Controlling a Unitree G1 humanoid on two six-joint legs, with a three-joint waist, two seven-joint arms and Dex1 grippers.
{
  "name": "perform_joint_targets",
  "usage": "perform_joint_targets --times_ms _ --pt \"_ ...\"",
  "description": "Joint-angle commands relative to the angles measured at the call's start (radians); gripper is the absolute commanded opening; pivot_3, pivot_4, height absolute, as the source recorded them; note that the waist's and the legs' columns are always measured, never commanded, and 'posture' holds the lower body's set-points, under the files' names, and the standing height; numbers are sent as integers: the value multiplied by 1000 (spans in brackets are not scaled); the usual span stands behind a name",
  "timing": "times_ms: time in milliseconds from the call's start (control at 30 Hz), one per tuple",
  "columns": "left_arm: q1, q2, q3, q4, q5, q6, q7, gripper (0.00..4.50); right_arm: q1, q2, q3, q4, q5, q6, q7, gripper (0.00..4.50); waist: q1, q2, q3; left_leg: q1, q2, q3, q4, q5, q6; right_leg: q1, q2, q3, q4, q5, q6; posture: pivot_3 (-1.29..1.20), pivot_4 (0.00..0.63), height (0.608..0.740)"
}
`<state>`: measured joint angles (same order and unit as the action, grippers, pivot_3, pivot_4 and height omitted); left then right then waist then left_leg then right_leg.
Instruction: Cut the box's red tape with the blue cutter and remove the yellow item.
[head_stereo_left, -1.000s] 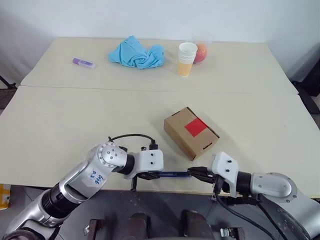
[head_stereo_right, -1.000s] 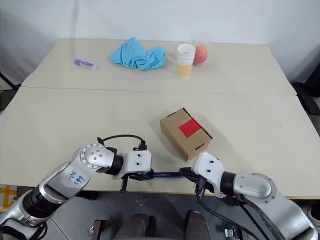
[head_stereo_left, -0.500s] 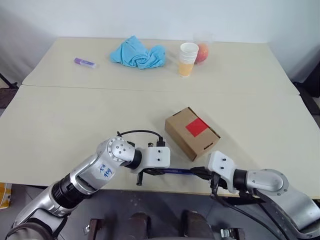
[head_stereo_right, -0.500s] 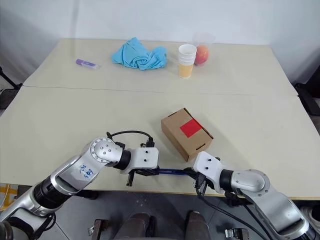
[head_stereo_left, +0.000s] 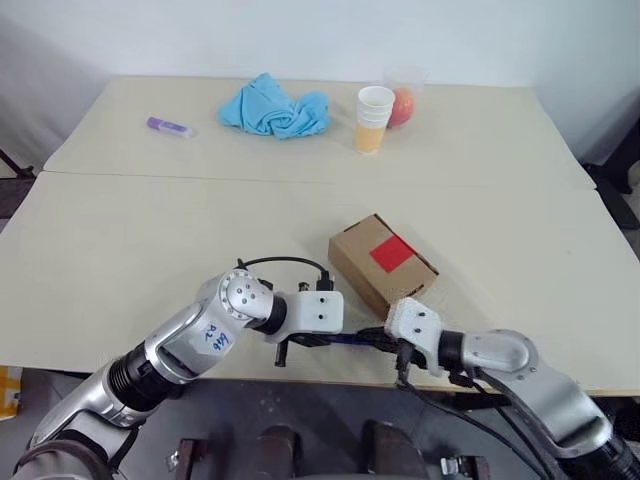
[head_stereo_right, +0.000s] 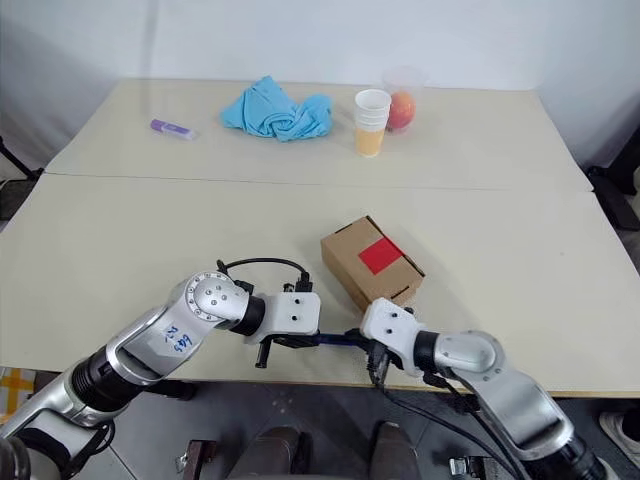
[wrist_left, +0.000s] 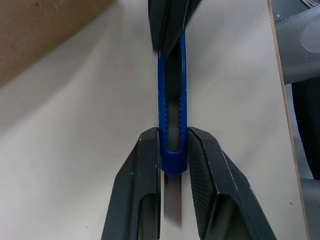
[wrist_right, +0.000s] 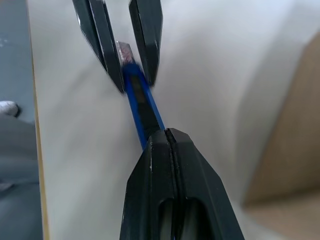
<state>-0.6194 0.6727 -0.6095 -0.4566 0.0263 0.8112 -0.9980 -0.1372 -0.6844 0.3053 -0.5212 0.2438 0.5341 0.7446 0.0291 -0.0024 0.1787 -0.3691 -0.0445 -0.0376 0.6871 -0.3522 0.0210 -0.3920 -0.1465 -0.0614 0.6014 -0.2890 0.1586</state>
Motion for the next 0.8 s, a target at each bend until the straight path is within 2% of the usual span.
perform_joint_targets --times_ms 33,167,267,300,367,500,600,700,800 --pt "-13 -16 -2 -9 10 4 12 430 -18 33 54 36 -29 24 0 10 0 0 0 0 0 0 0 0 0 0 0 0 0 0 0 0 150 740" --pt "-12 -11 9 4 13 -18 13 430 -12 49 37 21 -14 29 11 10 0 0 0 0 -1 -1 0 0 0 0 0 0 1 0 0 0 150 740" --pt "11 -3 55 35 4 -122 23 430 26 58 -50 -33 58 -1 27 10 1 0 0 -1 -1 -1 0 0 0 0 0 0 1 0 0 0 150 740" --pt "40 7 91 55 -8 -233 27 430 41 76 -123 -76 138 14 26 10 0 0 0 -1 -1 -2 0 0 0 0 0 0 1 0 0 0 150 740" --pt "115 37 178 99 -45 -472 17 430 82 76 -279 -185 375 89 44 354 -3 2 1 -1 0 -1 0 0 0 -1 0 0 0 0 0 0 150 740" --pt "230 69 298 190 -102 -847 -28 430 154 -16 -506 -284 764 277 -38 1591 -6 2 1 -1 3 -2 -1 0 -3 -2 0 -2 0 0 -1 0 150 740" --pt "284 64 356 236 -147 -1048 -55 430 211 -114 -628 -284 1032 364 -206 2562 0 2 1 -1 2 -3 -1 0 -3 0 -1 -3 -1 0 -2 0 150 740" --pt "285 39 370 238 -163 -1091 -53 430 273 -267 -682 -235 1393 368 -505 3553 5 2 1 -1 1 -3 -1 0 -2 1 -3 -4 -2 1 -3 0 150 740" --pt "257 -7 356 240 -161 -1112 -48 430 302 -367 -649 -229 1555 346 -673 4481 6 2 1 -1 2 -3 -1 1 -1 2 -3 -5 -6 2 -2 0 150 740"
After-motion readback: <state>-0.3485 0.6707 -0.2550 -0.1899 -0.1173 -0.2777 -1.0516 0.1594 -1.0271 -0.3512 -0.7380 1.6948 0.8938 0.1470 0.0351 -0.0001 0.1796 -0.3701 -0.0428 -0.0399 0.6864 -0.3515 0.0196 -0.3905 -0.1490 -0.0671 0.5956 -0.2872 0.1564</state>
